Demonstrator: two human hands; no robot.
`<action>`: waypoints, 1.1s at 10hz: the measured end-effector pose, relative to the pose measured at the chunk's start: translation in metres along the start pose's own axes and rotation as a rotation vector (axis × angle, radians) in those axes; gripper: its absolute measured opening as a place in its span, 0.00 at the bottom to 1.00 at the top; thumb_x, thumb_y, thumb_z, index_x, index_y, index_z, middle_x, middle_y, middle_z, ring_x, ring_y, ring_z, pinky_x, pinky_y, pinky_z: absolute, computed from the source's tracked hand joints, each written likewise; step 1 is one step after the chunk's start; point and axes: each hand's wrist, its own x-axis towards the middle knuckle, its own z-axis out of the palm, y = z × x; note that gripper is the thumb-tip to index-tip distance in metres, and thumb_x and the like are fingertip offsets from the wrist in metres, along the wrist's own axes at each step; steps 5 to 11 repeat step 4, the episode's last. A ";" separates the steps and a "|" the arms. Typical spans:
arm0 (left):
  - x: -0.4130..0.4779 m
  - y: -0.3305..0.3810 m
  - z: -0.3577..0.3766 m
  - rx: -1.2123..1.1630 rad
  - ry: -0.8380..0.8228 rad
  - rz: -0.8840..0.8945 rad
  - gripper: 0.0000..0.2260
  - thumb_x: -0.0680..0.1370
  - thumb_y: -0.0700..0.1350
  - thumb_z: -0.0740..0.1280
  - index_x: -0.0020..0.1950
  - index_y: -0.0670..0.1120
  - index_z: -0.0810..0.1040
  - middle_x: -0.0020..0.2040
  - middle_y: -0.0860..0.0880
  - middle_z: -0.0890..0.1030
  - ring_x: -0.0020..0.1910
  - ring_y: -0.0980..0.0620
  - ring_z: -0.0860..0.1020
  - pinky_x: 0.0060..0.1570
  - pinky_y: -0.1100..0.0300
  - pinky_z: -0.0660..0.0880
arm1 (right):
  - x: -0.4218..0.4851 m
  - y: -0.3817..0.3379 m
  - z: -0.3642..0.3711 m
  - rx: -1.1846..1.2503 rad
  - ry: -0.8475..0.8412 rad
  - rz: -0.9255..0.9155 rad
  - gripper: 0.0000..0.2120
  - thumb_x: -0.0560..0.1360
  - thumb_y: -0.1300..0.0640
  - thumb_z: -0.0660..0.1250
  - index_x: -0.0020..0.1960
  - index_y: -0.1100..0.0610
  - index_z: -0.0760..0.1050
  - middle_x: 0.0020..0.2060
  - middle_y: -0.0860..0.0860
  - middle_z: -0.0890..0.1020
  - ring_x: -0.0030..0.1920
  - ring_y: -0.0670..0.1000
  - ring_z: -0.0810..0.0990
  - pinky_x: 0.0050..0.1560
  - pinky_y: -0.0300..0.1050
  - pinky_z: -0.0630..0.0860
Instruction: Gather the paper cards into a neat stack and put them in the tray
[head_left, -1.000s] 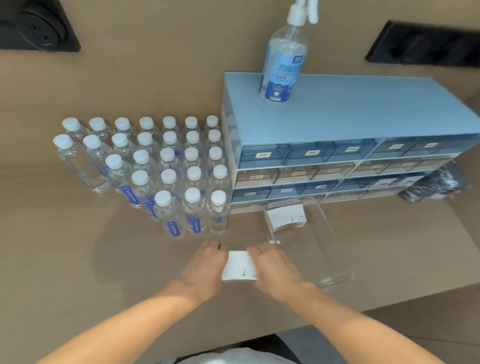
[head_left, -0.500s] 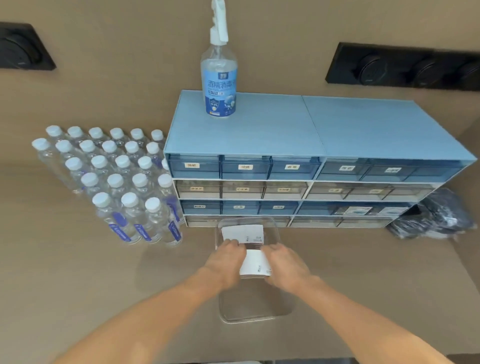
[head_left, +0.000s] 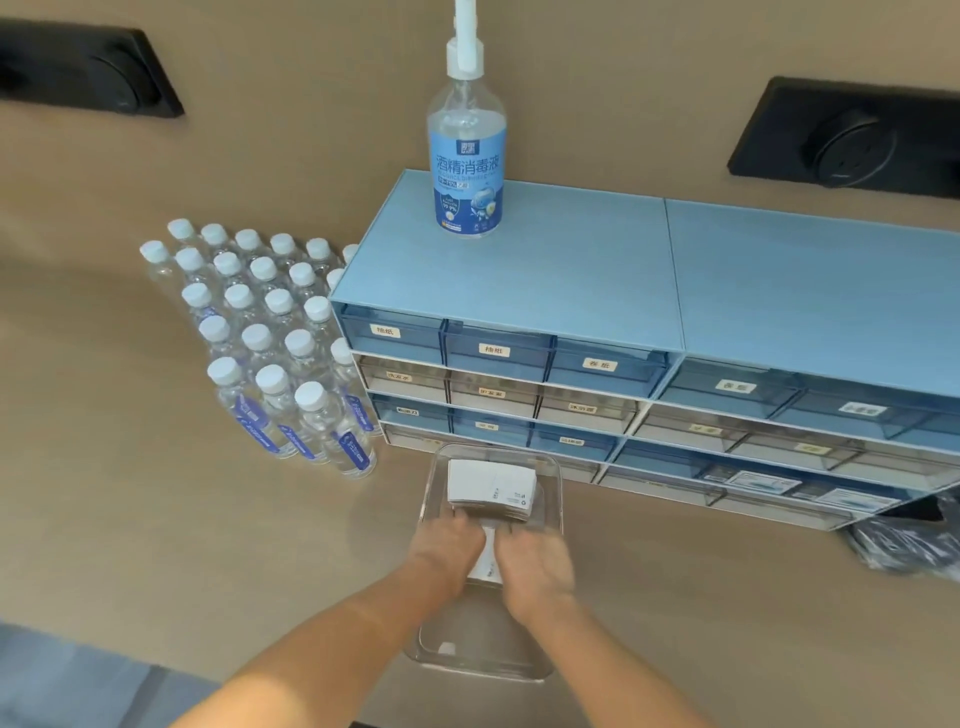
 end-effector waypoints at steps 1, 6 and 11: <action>0.002 0.000 0.001 -0.011 -0.012 0.011 0.25 0.73 0.32 0.68 0.70 0.36 0.67 0.68 0.38 0.69 0.67 0.38 0.70 0.65 0.47 0.71 | 0.002 0.001 0.005 0.011 0.008 -0.026 0.20 0.69 0.67 0.67 0.60 0.58 0.73 0.54 0.58 0.82 0.55 0.58 0.81 0.57 0.49 0.73; -0.015 -0.007 -0.015 0.054 0.051 0.098 0.34 0.67 0.50 0.78 0.65 0.36 0.69 0.60 0.40 0.72 0.62 0.42 0.69 0.64 0.50 0.71 | -0.005 0.004 -0.017 0.133 -0.037 -0.024 0.32 0.62 0.48 0.80 0.60 0.59 0.72 0.56 0.56 0.81 0.59 0.57 0.78 0.57 0.49 0.73; -0.015 -0.007 -0.015 0.054 0.051 0.098 0.34 0.67 0.50 0.78 0.65 0.36 0.69 0.60 0.40 0.72 0.62 0.42 0.69 0.64 0.50 0.71 | -0.005 0.004 -0.017 0.133 -0.037 -0.024 0.32 0.62 0.48 0.80 0.60 0.59 0.72 0.56 0.56 0.81 0.59 0.57 0.78 0.57 0.49 0.73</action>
